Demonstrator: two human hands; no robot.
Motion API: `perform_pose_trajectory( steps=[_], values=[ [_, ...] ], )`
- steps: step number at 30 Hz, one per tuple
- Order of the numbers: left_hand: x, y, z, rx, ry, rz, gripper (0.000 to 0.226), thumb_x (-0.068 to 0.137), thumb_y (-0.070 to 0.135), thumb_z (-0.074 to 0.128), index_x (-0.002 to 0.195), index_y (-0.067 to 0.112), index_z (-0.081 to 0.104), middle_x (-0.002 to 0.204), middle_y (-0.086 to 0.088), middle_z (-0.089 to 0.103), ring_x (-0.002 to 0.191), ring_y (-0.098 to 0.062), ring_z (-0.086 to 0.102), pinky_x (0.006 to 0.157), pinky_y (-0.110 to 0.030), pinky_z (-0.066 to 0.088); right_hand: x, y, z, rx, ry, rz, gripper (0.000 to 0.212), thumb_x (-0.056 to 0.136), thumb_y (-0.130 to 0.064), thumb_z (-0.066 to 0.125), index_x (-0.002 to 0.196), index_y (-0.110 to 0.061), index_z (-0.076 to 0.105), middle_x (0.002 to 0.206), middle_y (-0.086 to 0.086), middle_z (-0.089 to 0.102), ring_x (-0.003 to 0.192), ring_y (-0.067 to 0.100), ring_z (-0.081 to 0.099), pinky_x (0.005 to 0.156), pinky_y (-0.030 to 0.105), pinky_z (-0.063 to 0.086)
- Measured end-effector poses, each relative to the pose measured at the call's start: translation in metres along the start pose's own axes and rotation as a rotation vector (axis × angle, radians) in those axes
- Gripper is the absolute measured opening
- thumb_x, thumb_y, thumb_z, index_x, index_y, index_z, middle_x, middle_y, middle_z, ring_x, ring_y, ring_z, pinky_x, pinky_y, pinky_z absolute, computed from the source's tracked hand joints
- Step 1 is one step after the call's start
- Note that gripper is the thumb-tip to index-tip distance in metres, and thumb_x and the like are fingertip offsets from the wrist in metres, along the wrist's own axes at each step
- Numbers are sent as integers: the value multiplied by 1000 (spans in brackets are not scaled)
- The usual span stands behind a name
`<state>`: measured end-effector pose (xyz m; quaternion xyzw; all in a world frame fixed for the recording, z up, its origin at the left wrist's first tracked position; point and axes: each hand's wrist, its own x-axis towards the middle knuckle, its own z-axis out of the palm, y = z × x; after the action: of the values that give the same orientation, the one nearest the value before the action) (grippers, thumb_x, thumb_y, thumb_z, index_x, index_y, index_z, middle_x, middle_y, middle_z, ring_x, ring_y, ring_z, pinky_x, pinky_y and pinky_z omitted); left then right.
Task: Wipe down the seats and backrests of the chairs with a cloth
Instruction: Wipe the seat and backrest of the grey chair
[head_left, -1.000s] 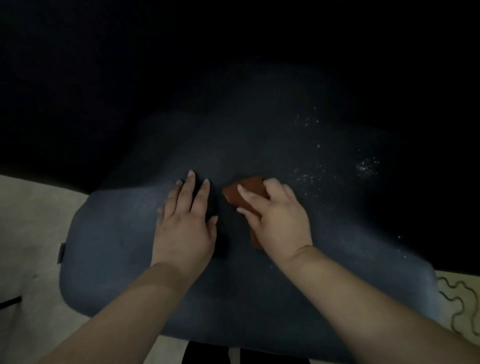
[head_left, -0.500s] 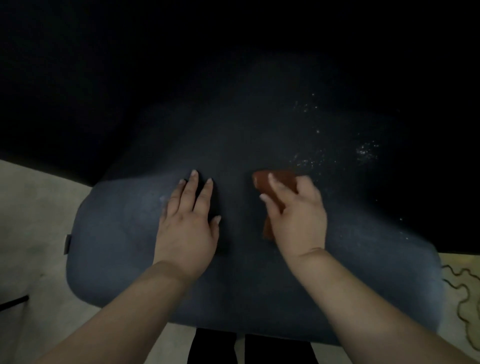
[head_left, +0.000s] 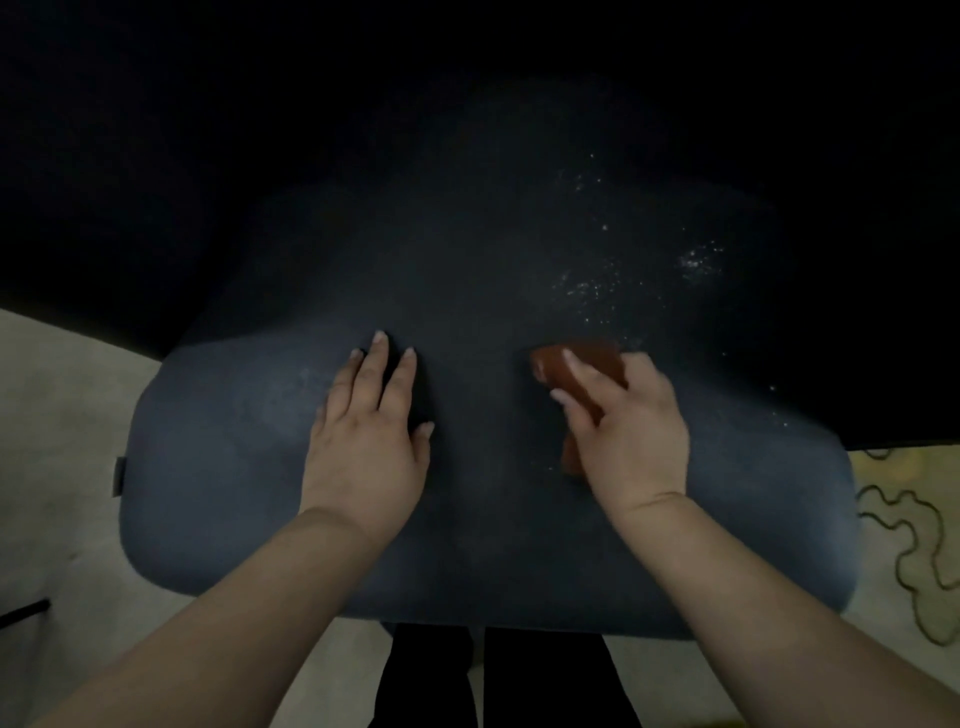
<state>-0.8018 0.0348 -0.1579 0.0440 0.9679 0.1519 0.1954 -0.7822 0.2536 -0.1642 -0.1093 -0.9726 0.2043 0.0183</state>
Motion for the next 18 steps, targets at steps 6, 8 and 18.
perform_pose_trajectory(
  steps=[6,8,18],
  values=[
    [-3,6,4,10,-10,53,67,95,39,46,153,24,15,161,3,0,146,-20,0,119,-37,10,-36,-4,2,-44,-54,-188,37,77,-27,81,113,-22,73,96,14,60,80,34,58,59,35,53],
    [-4,7,6,22,-10,80,67,95,39,45,153,25,15,161,2,-1,146,-20,0,118,-35,8,-34,11,-3,-39,4,-43,36,81,-28,77,116,-23,71,100,14,60,85,35,57,63,38,55],
    [-7,10,10,52,-18,141,67,95,37,48,153,23,17,161,1,1,146,-21,2,117,-34,5,-70,10,2,-79,28,-65,38,76,-28,81,113,-23,73,97,14,62,78,34,58,58,37,56]
  ],
)
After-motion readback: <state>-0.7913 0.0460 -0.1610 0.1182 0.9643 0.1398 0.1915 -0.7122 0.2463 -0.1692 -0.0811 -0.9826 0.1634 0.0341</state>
